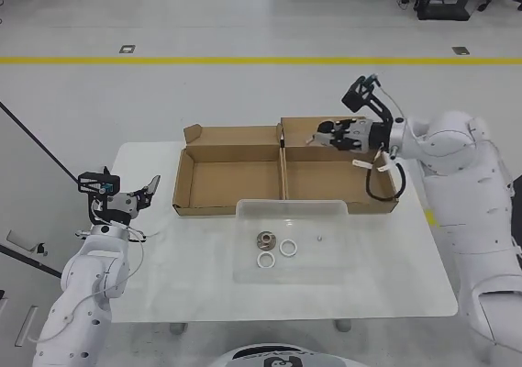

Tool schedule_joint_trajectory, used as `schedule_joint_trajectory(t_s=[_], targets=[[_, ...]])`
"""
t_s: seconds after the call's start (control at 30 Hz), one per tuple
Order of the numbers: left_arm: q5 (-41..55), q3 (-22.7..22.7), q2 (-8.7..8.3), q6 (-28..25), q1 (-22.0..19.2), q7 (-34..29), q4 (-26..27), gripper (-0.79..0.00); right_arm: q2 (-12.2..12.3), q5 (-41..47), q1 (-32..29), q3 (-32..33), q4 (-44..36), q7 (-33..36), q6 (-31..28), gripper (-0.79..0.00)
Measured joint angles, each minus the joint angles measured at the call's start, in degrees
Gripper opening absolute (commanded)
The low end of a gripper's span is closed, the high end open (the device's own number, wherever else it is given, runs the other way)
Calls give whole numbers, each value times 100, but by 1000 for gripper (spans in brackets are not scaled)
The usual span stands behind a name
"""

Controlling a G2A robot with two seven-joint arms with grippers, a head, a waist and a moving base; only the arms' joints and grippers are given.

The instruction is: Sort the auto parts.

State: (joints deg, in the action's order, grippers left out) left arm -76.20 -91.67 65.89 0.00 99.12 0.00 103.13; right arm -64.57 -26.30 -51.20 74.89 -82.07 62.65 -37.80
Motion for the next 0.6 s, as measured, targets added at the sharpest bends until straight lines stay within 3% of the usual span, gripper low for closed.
schedule_joint_trajectory(t_s=[0.27,0.6], targets=[[0,0,0,0,0,0,0,0,31,-1148,308,-325,322,-204,48,-785],[0,0,0,0,0,0,0,0,32,-1142,303,-324,319,-216,60,-785]])
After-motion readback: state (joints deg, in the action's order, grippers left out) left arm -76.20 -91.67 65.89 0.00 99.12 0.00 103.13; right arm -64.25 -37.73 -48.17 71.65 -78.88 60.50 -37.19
